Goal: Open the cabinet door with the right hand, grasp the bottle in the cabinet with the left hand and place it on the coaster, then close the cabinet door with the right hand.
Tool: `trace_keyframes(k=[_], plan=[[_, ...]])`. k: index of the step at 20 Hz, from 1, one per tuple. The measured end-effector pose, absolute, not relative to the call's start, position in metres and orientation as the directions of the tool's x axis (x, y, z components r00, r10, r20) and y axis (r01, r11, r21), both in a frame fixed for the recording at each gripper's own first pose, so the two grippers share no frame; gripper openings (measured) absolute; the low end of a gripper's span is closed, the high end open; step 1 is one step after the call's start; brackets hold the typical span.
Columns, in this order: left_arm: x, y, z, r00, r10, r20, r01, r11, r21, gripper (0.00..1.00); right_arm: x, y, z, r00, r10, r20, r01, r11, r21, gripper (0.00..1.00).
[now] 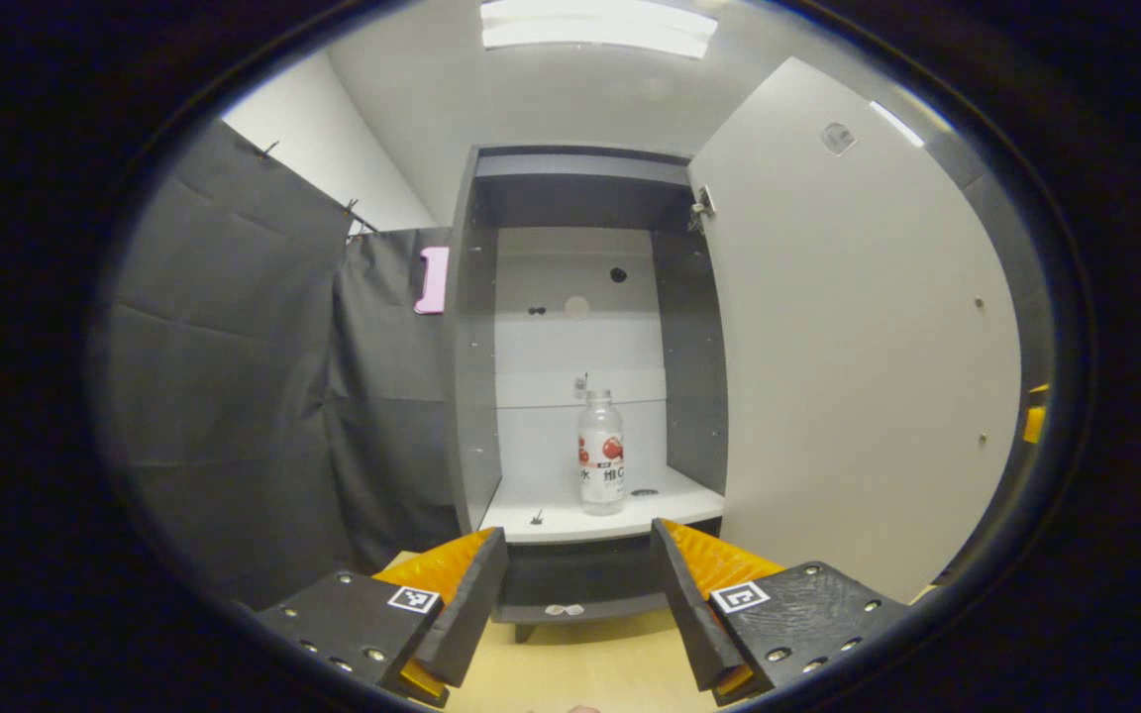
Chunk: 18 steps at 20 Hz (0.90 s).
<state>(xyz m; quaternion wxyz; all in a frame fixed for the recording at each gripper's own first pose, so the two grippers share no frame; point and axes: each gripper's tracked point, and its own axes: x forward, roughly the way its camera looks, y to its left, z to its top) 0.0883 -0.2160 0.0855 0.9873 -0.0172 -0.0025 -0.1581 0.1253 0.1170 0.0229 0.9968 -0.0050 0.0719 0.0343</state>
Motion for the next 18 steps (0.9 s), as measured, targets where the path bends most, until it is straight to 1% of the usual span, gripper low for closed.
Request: trace_keyframes(k=[1, 2, 3, 5, 6, 7, 8, 9, 10, 11, 13, 14, 15, 17, 18], plan=[[0.101, -0.227, 0.086, 0.939, -0.344, 0.005, 0.344, 0.938, -0.049, 0.83, 0.123, 0.108, 0.021, 0.989, 0.029, -0.148, -0.03, 1.0, -0.005, 0.96], [0.115, -0.237, 0.088, 0.93, -0.368, 0.003, 0.368, 0.927, -0.07, 0.88, 0.12, 0.099, 0.018, 0.988, -0.012, -0.155, 0.011, 1.0, -0.007, 0.96], [0.131, -0.244, 0.09, 0.923, -0.384, 0.005, 0.383, 0.919, -0.09, 0.84, 0.118, 0.091, 0.014, 0.985, -0.053, -0.163, 0.052, 0.999, -0.008, 0.96], [0.162, -0.253, 0.095, 0.917, -0.399, 0.012, 0.398, 0.911, -0.108, 0.84, 0.112, 0.082, 0.012, 0.978, -0.116, -0.173, 0.117, 0.993, -0.001, 0.96], [0.178, -0.257, 0.098, 0.914, -0.404, 0.024, 0.404, 0.909, -0.104, 0.8, 0.108, 0.078, 0.011, 0.973, -0.143, -0.178, 0.146, 0.989, -0.001, 0.95], [0.193, -0.262, 0.099, 0.915, -0.403, 0.031, 0.404, 0.911, -0.087, 0.84, 0.105, 0.074, 0.008, 0.968, -0.17, -0.184, 0.173, 0.985, -0.002, 0.95], [0.207, -0.266, 0.1, 0.914, -0.403, 0.041, 0.405, 0.912, -0.062, 0.83, 0.102, 0.07, 0.007, 0.962, -0.197, -0.188, 0.2, 0.98, -0.004, 0.96], [0.219, -0.272, 0.1, 0.912, -0.408, 0.05, 0.41, 0.911, -0.041, 0.87, 0.098, 0.067, 0.005, 0.956, -0.221, -0.192, 0.224, 0.975, -0.005, 0.96], [0.233, -0.277, 0.1, 0.909, -0.412, 0.063, 0.414, 0.91, -0.034, 0.83, 0.096, 0.066, 0.005, 0.95, -0.243, -0.196, 0.247, 0.969, -0.007, 0.96], [0.246, -0.283, 0.096, 0.907, -0.416, 0.068, 0.419, 0.907, -0.033, 0.87, 0.092, 0.065, 0.003, 0.944, -0.264, -0.199, 0.267, 0.964, -0.012, 0.96], [0.27, -0.292, 0.092, 0.903, -0.422, 0.075, 0.426, 0.904, -0.043, 0.87, 0.087, 0.062, -0.001, 0.931, -0.303, -0.203, 0.305, 0.952, -0.024, 0.96], [0.281, -0.296, 0.09, 0.901, -0.426, 0.082, 0.43, 0.901, -0.052, 0.83, 0.087, 0.061, -0.002, 0.924, -0.319, -0.209, 0.321, 0.947, -0.029, 0.95], [0.291, -0.3, 0.088, 0.899, -0.429, 0.087, 0.435, 0.898, -0.061, 0.87, 0.085, 0.062, -0.006, 0.918, -0.332, -0.218, 0.334, 0.942, -0.031, 0.96], [0.313, -0.308, 0.083, 0.898, -0.433, 0.08, 0.438, 0.896, -0.069, 0.83, 0.083, 0.064, -0.008, 0.909, -0.349, -0.23, 0.351, 0.936, -0.031, 0.96], [0.325, -0.31, 0.08, 0.901, -0.428, 0.073, 0.432, 0.899, -0.067, 0.83, 0.083, 0.064, -0.009, 0.904, -0.356, -0.235, 0.359, 0.933, -0.035, 0.96]])
